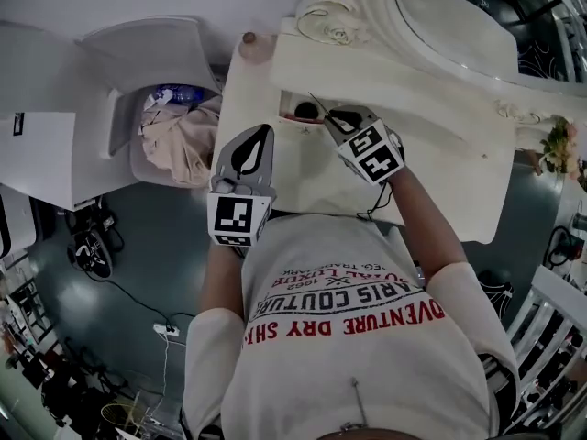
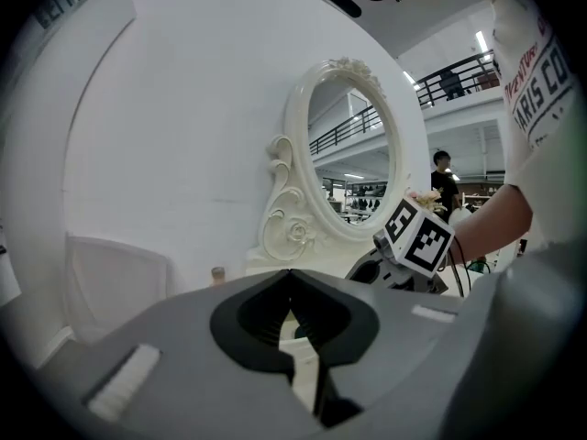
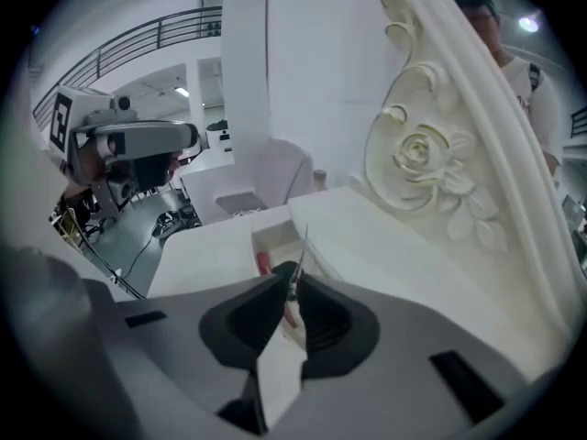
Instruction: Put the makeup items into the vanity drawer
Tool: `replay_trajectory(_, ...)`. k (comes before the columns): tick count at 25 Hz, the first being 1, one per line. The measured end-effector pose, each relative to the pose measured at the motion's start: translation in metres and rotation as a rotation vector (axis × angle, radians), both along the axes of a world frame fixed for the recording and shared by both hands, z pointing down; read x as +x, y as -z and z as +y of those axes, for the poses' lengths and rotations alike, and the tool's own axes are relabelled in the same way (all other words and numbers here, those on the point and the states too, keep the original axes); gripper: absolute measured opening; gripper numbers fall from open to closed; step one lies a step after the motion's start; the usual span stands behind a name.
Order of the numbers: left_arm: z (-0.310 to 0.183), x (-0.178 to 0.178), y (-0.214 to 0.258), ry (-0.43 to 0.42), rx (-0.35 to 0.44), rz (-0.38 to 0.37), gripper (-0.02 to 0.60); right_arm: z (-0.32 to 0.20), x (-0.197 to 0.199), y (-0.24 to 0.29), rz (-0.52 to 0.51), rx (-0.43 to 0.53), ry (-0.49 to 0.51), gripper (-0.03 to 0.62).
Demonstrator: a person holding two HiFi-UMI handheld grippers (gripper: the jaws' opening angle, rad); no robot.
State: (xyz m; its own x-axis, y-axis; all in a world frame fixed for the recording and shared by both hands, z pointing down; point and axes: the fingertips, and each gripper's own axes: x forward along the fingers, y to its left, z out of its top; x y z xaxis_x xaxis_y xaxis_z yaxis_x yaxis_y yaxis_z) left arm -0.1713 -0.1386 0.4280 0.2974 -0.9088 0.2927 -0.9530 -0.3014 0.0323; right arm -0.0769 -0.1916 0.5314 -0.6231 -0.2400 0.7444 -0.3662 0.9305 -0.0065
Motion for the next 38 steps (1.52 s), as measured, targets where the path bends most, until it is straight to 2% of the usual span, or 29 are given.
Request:
replay_trajectory(7, 0.010, -0.038, -0.006, 0.089, -0.014, 0.010, 0.009, 0.000, -0.038, -0.014, 0.075, 0.034, 0.125, 0.054)
replay_trajectory(10, 0.014, -0.048, -0.005, 0.109, -0.009, 0.005, 0.009, -0.002, -0.045, -0.017, 0.078, 0.020, 0.104, 0.054)
replay_trajectory(13, 0.015, -0.053, -0.006, 0.119, -0.011, 0.010, 0.009, -0.001, -0.048, -0.015, 0.036, -0.029, 0.062, 0.055)
replay_trajectory(16, 0.013, -0.052, -0.003, 0.106, 0.000, 0.007, 0.009, -0.001, -0.048, -0.010, 0.018, -0.030, 0.039, 0.083)
replay_trajectory(21, 0.005, -0.035, 0.009, 0.030, 0.031, -0.008, 0.009, -0.014, -0.031, 0.017, -0.067, 0.030, -0.083, 0.083)
replay_trajectory(30, -0.017, 0.004, 0.040, -0.112, 0.085, -0.008, 0.009, -0.022, 0.026, 0.085, -0.250, 0.140, -0.327, 0.077)
replay_trajectory(35, -0.024, 0.023, 0.053, -0.198, 0.120, -0.032, 0.010, -0.019, 0.062, 0.129, -0.362, 0.298, -0.464, 0.035)
replay_trajectory(38, -0.028, 0.029, 0.062, -0.236, 0.144, -0.033, 0.009, -0.014, 0.077, 0.148, -0.397, 0.373, -0.512, 0.011)
